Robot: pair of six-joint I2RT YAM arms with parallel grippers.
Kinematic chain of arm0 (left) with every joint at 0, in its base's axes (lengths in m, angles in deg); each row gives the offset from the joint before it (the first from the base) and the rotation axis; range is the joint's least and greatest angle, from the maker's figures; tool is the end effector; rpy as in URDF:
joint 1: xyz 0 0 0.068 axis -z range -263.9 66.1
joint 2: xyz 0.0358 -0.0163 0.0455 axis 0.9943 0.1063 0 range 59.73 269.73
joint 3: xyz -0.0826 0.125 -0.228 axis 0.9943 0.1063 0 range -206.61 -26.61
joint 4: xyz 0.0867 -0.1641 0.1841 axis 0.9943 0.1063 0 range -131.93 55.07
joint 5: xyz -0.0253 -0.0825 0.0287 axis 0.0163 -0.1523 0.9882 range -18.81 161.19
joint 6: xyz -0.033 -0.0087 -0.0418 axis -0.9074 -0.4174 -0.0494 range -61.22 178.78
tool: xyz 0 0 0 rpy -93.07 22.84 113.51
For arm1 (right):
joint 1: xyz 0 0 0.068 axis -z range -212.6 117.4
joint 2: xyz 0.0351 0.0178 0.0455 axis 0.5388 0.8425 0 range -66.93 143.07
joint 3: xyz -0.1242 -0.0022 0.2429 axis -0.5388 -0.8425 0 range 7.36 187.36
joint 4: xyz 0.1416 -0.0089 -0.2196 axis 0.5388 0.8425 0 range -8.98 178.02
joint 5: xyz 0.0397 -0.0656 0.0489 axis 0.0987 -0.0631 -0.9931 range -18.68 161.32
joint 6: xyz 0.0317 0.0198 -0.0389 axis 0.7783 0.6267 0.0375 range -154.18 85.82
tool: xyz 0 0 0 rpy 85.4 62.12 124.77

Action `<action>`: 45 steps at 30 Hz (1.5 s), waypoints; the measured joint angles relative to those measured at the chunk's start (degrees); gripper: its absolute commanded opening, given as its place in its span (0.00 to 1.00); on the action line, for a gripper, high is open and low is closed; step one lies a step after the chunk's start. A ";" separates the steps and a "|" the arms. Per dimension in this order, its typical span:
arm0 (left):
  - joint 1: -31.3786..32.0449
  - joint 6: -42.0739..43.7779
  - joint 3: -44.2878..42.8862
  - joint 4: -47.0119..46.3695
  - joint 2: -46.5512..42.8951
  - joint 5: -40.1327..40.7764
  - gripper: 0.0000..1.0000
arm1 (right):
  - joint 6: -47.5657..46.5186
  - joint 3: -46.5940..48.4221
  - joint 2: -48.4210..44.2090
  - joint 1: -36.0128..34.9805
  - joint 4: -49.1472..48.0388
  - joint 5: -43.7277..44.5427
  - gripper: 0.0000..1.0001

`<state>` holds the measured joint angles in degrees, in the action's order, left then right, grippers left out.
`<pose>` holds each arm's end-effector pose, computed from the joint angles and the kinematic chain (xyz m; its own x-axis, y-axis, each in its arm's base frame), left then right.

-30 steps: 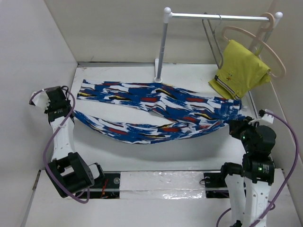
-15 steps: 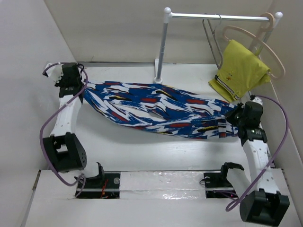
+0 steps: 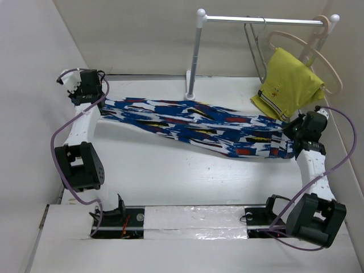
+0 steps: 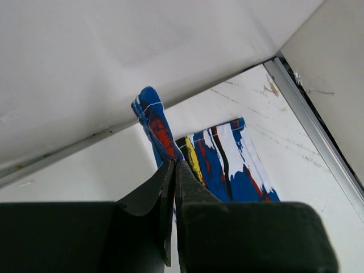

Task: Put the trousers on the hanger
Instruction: Fold the trousers at the center of the board.

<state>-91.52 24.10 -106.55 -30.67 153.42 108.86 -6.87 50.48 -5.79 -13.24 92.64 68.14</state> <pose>0.3756 0.0721 0.3338 0.0275 -0.4508 -0.8922 -0.7761 0.5529 -0.3032 0.2265 -0.0774 0.2718 -0.2836 0.5852 -0.7597 0.4678 0.7760 0.4231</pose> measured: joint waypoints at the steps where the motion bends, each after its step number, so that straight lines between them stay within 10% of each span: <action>1: 0.00 0.59 0.04 0.09 -0.68 0.28 0.00 | 0.15 0.15 0.68 0.55 -0.81 -0.20 0.00; 24: 1.05 6.51 -11.72 4.85 14.60 1.88 0.00 | 2.38 8.98 22.86 0.96 -8.74 -3.15 0.00; 38: 4.22 10.25 -40.09 11.47 35.43 1.55 0.00 | 2.60 18.78 34.71 0.37 -9.46 -1.79 0.00; 45: 4.87 13.51 -43.43 12.85 42.77 1.64 0.24 | 1.86 23.54 40.96 0.31 -9.14 -1.03 0.00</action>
<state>-86.64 37.61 -149.98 -17.81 196.20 110.50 -5.01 74.02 35.17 -12.94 83.50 67.11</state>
